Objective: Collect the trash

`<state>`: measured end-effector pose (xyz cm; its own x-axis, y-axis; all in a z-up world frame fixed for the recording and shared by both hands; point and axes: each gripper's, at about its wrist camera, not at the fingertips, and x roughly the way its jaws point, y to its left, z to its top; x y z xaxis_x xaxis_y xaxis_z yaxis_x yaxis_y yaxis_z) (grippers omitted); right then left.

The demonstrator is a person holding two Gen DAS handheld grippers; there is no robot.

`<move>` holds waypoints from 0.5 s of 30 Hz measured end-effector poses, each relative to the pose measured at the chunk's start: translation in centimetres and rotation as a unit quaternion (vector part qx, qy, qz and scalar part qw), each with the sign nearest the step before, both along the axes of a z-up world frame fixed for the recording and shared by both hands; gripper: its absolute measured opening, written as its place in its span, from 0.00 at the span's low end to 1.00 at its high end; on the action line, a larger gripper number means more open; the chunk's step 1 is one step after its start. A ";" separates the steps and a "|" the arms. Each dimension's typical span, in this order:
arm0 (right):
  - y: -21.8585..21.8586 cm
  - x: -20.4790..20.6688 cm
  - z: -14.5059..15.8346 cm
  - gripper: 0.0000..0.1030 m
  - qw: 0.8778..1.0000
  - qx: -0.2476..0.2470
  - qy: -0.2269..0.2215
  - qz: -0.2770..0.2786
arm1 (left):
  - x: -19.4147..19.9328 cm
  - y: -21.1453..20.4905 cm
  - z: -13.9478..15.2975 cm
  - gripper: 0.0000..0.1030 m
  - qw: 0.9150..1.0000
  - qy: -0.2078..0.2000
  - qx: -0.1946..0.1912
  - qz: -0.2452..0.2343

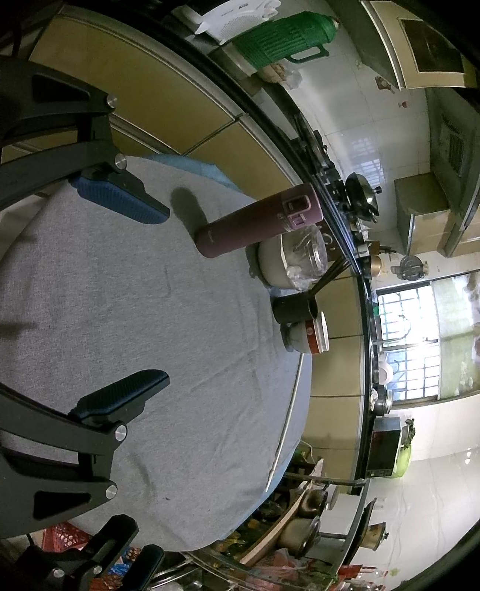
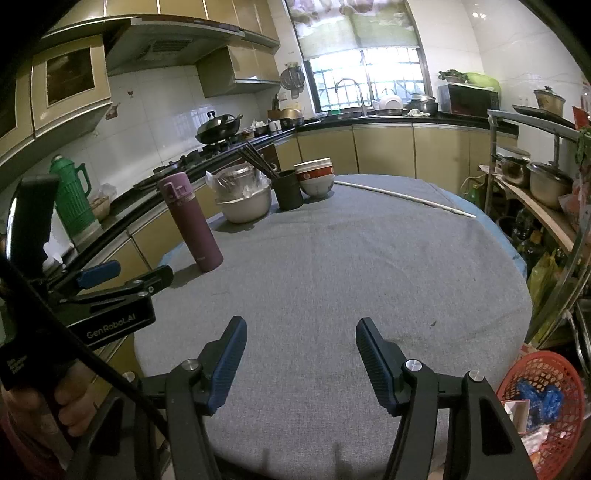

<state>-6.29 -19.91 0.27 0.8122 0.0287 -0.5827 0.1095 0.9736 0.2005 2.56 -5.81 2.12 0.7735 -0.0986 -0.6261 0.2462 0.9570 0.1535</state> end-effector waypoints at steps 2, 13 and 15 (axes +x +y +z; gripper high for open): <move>0.0 0.0 0.0 0.63 1.000 0.000 0.000 0.000 | 0.0 0.0 0.0 0.79 1.000 0.001 -0.001 0.000; 0.0 -0.1 0.1 0.63 1.000 0.000 -0.001 -0.001 | 0.0 0.0 0.0 0.79 1.000 0.000 -0.001 -0.002; 0.1 -0.1 0.1 0.63 1.000 0.000 0.000 0.000 | -0.1 0.1 0.0 0.79 1.000 0.001 0.000 -0.001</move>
